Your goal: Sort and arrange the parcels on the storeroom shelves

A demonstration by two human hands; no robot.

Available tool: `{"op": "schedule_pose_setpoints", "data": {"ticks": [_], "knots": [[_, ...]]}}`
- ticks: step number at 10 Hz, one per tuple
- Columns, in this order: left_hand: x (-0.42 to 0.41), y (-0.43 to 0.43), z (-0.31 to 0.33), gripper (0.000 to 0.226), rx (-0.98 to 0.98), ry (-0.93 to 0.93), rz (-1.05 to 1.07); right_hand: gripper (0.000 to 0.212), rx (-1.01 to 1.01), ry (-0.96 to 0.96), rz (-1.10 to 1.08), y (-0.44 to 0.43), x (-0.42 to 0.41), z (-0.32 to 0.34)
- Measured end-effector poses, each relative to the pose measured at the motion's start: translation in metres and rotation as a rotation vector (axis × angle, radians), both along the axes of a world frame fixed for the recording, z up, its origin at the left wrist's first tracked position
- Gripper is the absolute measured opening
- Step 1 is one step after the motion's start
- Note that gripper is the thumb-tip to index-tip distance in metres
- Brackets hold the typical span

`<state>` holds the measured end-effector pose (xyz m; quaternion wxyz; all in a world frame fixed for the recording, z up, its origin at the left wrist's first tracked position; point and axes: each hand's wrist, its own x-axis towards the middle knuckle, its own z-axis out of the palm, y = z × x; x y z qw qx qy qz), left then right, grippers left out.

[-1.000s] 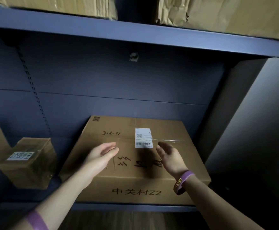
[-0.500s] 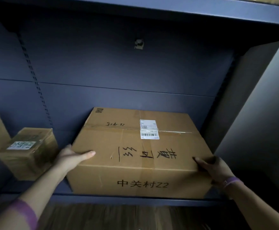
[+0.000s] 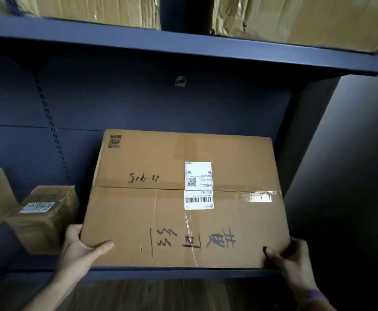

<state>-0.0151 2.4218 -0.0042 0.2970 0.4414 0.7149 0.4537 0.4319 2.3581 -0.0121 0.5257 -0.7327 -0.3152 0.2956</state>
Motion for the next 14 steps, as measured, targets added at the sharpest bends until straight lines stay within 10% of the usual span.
{"op": "schedule_pose_setpoints", "data": {"ticks": [4,10,14], "knots": [[0.004,-0.012,0.022,0.076,0.128,-0.019,-0.038,0.061,0.127,-0.071,-0.010,-0.006,-0.002,0.010],[0.011,0.061,0.012,0.046,-0.102,0.007,-0.103,0.064,-0.329,-0.241,0.218,0.070,0.018,0.036],[0.031,0.053,0.060,0.077,-0.087,0.085,-0.204,0.077,-0.437,-0.576,0.249,0.067,-0.020,0.081]]}}
